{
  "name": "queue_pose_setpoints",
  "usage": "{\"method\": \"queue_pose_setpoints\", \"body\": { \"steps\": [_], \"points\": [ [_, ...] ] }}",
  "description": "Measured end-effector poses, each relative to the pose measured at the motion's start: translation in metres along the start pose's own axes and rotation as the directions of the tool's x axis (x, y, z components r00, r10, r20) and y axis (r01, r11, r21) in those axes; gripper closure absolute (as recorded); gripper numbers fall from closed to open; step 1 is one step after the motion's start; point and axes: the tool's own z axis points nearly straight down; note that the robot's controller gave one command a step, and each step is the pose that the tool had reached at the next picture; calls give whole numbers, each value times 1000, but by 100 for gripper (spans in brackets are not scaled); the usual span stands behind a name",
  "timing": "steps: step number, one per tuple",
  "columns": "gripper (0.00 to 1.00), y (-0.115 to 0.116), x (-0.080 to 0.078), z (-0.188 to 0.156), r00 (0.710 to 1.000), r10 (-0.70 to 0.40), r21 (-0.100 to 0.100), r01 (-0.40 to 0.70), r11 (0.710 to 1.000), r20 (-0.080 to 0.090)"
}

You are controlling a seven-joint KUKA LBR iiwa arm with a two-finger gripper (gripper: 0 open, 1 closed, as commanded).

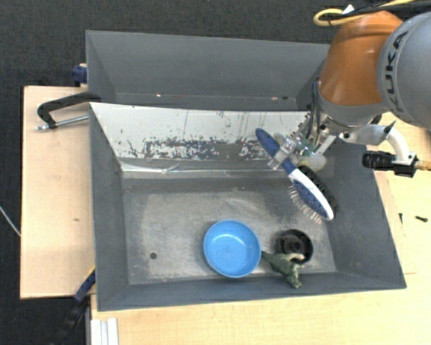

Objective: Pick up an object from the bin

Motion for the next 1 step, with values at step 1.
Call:
{"method": "queue_pose_setpoints", "body": {
  "steps": [1],
  "points": [
    [100,1,0,0,1000,-2,4,2,1000,-3]
  ]
}}
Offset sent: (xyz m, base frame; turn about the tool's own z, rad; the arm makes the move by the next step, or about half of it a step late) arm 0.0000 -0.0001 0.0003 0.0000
